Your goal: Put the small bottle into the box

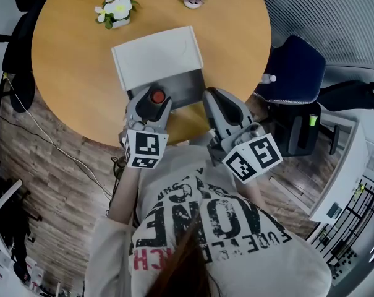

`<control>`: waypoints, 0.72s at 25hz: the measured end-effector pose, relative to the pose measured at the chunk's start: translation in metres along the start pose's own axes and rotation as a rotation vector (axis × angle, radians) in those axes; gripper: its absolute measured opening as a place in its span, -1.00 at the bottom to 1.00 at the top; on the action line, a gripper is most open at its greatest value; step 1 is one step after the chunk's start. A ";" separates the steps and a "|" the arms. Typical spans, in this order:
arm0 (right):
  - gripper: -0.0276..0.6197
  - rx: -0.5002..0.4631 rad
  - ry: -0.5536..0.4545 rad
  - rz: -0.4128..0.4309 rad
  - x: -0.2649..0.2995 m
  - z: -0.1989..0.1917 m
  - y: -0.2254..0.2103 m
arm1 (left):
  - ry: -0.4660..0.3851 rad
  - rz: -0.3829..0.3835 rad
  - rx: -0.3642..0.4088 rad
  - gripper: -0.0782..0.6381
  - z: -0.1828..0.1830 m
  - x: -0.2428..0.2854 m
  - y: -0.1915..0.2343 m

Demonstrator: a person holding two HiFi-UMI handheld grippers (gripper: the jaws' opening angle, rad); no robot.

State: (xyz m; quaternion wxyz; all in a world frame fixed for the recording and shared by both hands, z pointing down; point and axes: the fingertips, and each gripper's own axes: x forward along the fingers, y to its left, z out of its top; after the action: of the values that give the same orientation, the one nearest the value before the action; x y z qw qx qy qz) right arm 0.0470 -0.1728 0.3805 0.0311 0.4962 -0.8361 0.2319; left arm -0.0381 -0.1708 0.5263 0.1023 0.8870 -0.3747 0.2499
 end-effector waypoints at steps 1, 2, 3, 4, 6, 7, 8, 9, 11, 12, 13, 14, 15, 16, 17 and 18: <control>-0.84 -0.001 -0.001 -0.001 -0.001 0.000 0.000 | -0.001 0.000 -0.010 -0.19 0.001 -0.001 0.000; -0.84 0.000 -0.003 -0.003 -0.002 0.000 0.000 | -0.004 0.001 -0.019 -0.19 0.003 -0.002 0.000; -0.84 0.005 -0.006 -0.004 -0.004 0.001 0.000 | -0.008 0.001 -0.025 -0.19 0.005 -0.003 0.000; -0.84 0.009 -0.009 -0.006 -0.005 0.000 -0.001 | -0.015 0.000 -0.027 -0.19 0.008 -0.004 0.000; -0.84 0.012 -0.017 -0.010 -0.009 0.000 -0.002 | -0.039 -0.001 -0.023 -0.19 0.019 -0.007 0.001; -0.84 0.012 -0.020 -0.012 -0.010 0.000 -0.002 | -0.053 0.001 -0.024 -0.19 0.025 -0.009 0.001; -0.84 0.012 -0.025 -0.013 -0.012 0.000 -0.003 | -0.068 0.006 -0.027 -0.19 0.030 -0.012 0.002; -0.84 0.014 -0.029 -0.014 -0.014 0.000 -0.003 | -0.082 0.012 -0.030 -0.20 0.035 -0.014 0.002; -0.84 0.020 -0.039 -0.015 -0.016 0.001 -0.004 | -0.105 0.023 -0.032 -0.32 0.043 -0.019 0.003; -0.84 0.022 -0.044 -0.015 -0.017 0.001 -0.005 | -0.114 0.027 -0.033 -0.36 0.047 -0.020 0.003; -0.84 0.024 -0.049 -0.014 -0.019 0.002 -0.006 | -0.121 0.033 -0.033 -0.40 0.050 -0.022 0.003; -0.84 0.025 -0.053 -0.013 -0.020 0.002 -0.007 | -0.127 0.041 -0.033 -0.44 0.052 -0.023 0.004; -0.84 0.027 -0.056 -0.010 -0.021 0.003 -0.008 | -0.134 0.053 -0.032 -0.48 0.055 -0.024 0.005; -0.84 0.028 -0.059 -0.006 -0.021 0.004 -0.009 | -0.139 0.067 -0.031 -0.52 0.057 -0.025 0.006; -0.84 0.029 -0.063 -0.001 -0.021 0.004 -0.009 | -0.144 0.081 -0.028 -0.56 0.058 -0.026 0.007; -0.84 0.032 -0.067 0.006 -0.022 0.005 -0.010 | -0.148 0.096 -0.025 -0.60 0.060 -0.026 0.008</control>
State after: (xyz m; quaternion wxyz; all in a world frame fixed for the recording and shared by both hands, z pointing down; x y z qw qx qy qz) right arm 0.0673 -0.1611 0.3733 -0.0055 0.5015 -0.8344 0.2287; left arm -0.0376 -0.1823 0.4611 0.0730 0.8826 -0.4266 0.1835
